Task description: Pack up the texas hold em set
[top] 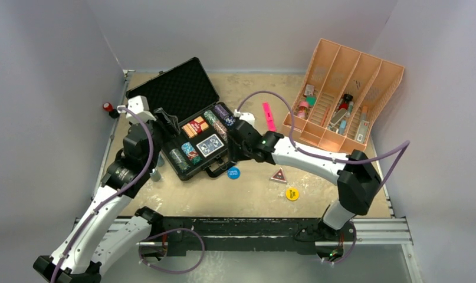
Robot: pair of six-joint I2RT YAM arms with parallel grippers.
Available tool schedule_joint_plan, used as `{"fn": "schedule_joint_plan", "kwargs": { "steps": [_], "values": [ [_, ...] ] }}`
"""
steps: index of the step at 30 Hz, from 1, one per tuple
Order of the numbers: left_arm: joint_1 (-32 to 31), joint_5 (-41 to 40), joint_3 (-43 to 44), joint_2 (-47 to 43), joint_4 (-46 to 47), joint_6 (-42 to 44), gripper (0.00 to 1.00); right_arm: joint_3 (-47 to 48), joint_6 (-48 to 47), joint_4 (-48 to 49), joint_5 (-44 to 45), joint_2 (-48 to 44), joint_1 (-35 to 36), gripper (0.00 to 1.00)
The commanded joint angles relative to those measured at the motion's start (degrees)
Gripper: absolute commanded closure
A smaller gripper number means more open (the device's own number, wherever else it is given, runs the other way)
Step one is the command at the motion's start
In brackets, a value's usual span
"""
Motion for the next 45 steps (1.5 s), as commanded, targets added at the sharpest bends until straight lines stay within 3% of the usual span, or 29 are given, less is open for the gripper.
{"fn": "schedule_joint_plan", "kwargs": {
  "steps": [1, 15, 31, 40, 42, 45],
  "values": [
    [0.22, -2.27, -0.57, -1.83, 2.27, 0.59, 0.45, 8.7, -3.91, 6.91, 0.31, 3.93, 0.01, 0.56],
    [0.25, -4.38, -0.43, -1.72, 1.27, -0.05, 0.46, 29.05, -8.16, 3.16, -0.97, 22.4, 0.01, 0.54],
    [0.25, -4.04, -0.36, -1.11, 1.26, 0.04, 0.46, 35.98, -9.07, -3.44, -2.54, 33.31, 0.0, 0.49],
    [0.2, -4.55, -0.12, -0.52, 0.8, -0.04, 0.46, 35.48, -8.54, -4.86, 0.18, 30.41, 0.01, 0.41],
    [0.24, -4.67, -0.13, -0.46, 0.76, -0.05, 0.46, 35.2, -8.88, -4.63, 0.38, 29.42, 0.01, 0.45],
    [0.25, -4.72, -0.08, -0.4, 0.66, -0.05, 0.46, 35.36, -9.46, -5.15, -0.2, 29.04, 0.01, 0.6]
  ]
}}
